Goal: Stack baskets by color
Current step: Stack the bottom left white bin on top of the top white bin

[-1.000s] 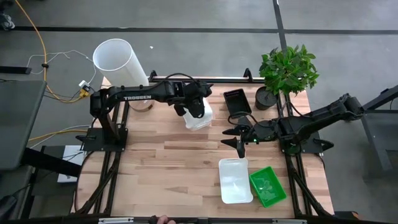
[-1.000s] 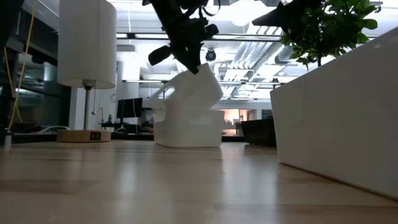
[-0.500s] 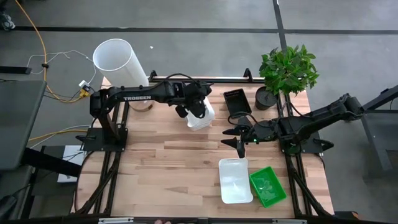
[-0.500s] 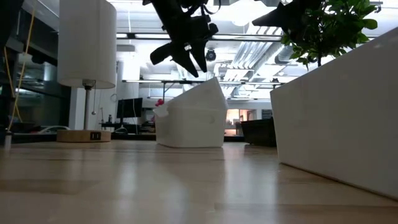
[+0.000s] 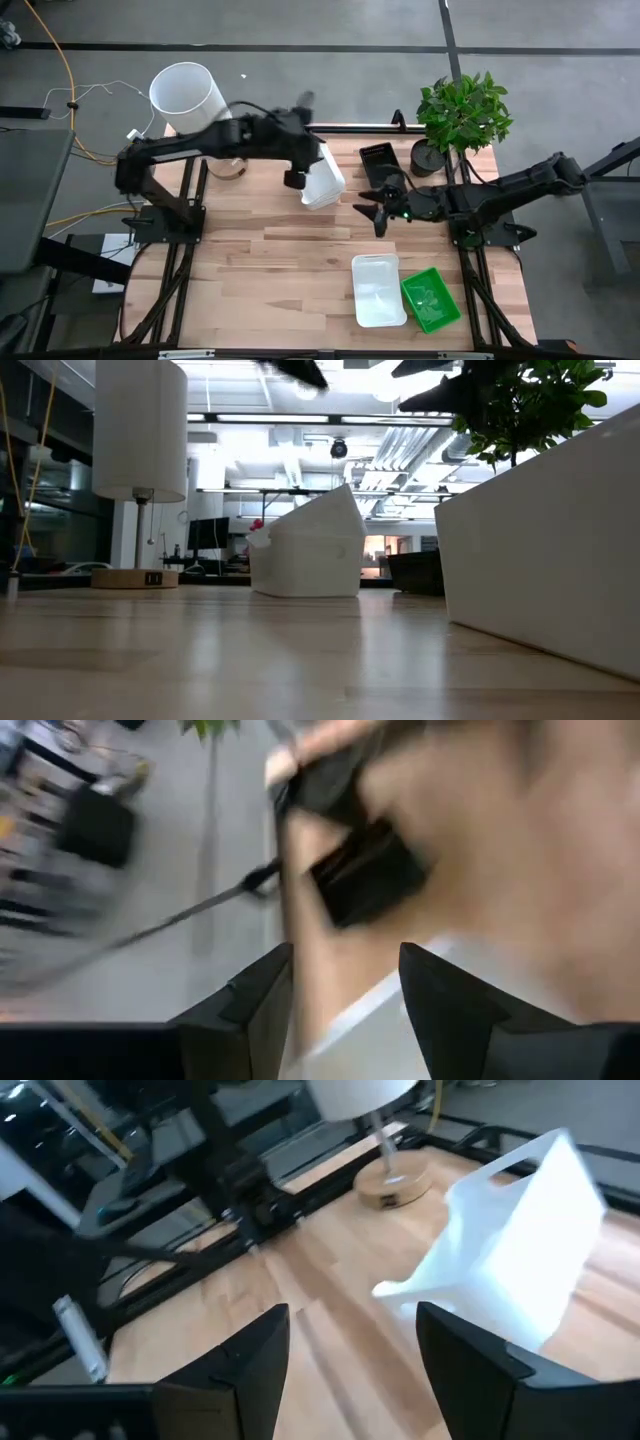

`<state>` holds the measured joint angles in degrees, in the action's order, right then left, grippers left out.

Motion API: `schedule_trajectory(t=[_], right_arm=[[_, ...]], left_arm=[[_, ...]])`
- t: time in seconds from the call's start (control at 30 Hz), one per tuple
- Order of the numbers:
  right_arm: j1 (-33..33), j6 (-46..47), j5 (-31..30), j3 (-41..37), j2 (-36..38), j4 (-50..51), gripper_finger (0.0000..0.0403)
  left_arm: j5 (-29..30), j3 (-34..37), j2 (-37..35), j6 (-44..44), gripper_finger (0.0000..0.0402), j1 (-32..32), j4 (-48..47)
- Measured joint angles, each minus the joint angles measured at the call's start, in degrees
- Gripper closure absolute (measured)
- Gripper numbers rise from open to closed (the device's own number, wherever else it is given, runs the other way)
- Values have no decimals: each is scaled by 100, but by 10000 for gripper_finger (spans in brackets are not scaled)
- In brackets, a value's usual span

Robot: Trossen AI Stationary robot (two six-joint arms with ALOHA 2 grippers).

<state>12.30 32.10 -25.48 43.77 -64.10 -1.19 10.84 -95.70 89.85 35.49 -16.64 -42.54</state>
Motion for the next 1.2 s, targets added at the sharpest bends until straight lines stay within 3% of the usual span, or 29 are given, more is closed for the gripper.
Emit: schedule_trajectory(t=[0.2,0.33,0.57,0.7,0.97,1.2], right_arm=[[-469,-376,86,558,-516,185,199],[-757,-462,-25,1537,-1277,1234,199],[-1267,269,-91,3194,-2547,3211,199],[-1481,745,-85,4018,-3211,4064,199],[-1613,750,-137,5187,-4289,4896,199],[-1664,805,-454,5438,-4779,5265,201]], left_arm=[[-1586,338,-947,-2621,232,-13,159],[-1701,1324,-1732,-3439,232,299,1091],[-731,3531,-3151,-4673,232,1175,3425],[-96,4227,-3606,-4917,232,1642,4314],[390,4402,-3804,-5034,232,2098,4594],[395,4404,-3804,-5052,232,2201,4574]])
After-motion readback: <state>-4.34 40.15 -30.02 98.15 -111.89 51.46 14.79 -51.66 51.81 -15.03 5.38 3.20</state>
